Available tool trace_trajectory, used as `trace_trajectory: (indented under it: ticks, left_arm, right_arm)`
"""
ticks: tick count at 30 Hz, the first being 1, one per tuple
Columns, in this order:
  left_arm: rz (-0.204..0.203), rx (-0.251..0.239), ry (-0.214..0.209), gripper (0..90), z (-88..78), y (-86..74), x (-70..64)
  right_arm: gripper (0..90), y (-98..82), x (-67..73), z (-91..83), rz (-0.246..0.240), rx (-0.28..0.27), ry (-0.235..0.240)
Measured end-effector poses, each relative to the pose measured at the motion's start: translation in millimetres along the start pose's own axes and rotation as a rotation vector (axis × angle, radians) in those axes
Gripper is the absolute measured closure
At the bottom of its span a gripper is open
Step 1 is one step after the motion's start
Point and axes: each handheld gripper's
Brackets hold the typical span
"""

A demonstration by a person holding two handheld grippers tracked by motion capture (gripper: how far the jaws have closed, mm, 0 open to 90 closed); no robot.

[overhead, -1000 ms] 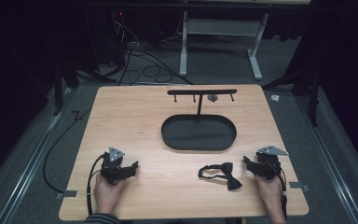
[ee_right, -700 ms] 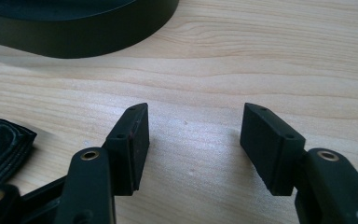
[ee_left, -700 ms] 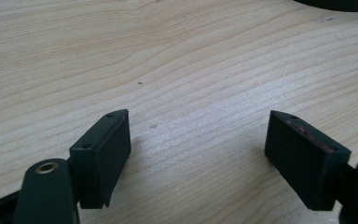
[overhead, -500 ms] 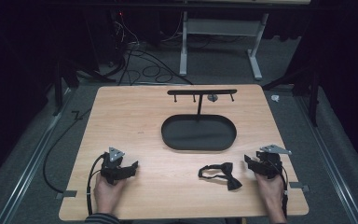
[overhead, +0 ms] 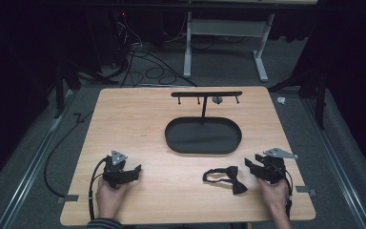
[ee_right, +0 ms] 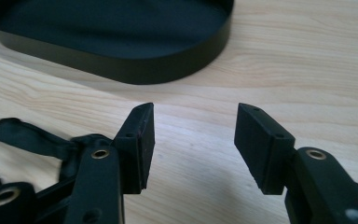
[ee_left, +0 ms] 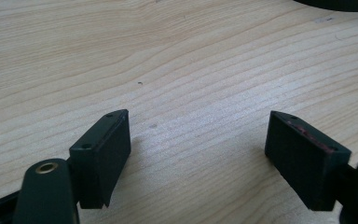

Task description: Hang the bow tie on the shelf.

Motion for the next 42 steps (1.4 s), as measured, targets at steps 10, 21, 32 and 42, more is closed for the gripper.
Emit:
trace_trajectory:
  ticks: [10,21,32,42]
  left_arm:
    - [0.000,0.000,0.000,22.8,0.0,0.0,0.0]
    - [0.000,0.000,0.000,22.8,0.0,0.0,0.0]
    - [0.000,0.000,0.000,22.8,0.0,0.0,0.0]
    - [0.001,0.000,0.001,22.8,0.0,0.0,-0.1]
  right_arm:
    - [50.9,11.7,29.3,-4.6,-0.071,-0.019,0.124]
    - [50.9,18.7,61.7,5.1,-0.148,0.001,0.227]
    - [52.1,20.7,84.9,24.1,-0.207,0.056,0.289]
    - [55.8,14.1,90.0,42.6,-0.221,0.111,0.308]
Point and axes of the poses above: each handheld gripper's, and its own axes: z roughly forward along the jaws, y roughly out of its top, x roughly to its left, and after that the axes turned 1 degree about -z, right-handed
